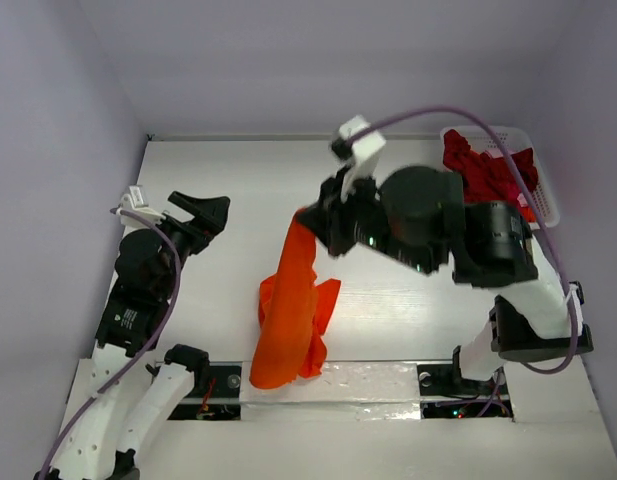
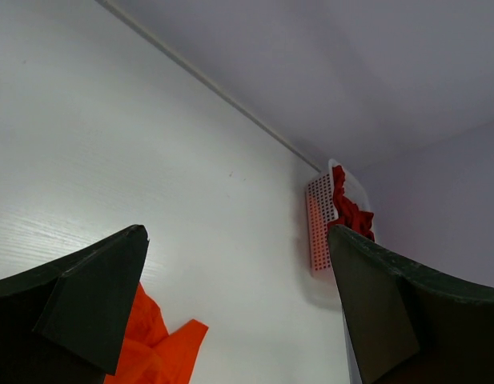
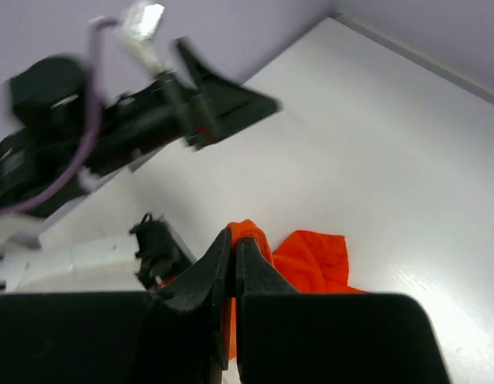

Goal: Fold and stack the t-shirts
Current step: Flatten the tshirt out

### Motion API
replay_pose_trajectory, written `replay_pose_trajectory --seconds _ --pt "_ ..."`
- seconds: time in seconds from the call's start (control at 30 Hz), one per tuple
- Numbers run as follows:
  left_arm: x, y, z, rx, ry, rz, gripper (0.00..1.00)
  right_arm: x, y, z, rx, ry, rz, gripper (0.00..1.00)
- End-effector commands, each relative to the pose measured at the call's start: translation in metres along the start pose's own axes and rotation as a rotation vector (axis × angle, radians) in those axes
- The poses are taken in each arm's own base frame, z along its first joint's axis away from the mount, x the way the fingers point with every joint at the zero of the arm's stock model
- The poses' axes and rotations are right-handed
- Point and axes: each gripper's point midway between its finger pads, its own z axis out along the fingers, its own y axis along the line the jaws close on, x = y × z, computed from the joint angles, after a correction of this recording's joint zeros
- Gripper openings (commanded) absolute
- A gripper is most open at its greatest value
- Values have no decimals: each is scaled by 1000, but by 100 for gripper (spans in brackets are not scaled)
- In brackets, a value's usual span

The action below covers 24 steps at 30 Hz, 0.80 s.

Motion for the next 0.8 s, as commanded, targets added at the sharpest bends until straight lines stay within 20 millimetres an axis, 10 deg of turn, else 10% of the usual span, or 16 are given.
replay_pose_trajectory --seconds 0.0,0.3,0.53,0.77 --pt "-24 -21 -2 32 -57 35 94 -39 -64 7 130 -109 212 0" --pt "22 -12 25 56 112 32 94 35 -210 90 538 98 273 0" --pt "72 21 36 -6 296 68 92 48 -284 97 681 120 372 0" --pt "128 17 9 82 587 64 81 47 -310 102 712 127 363 0"
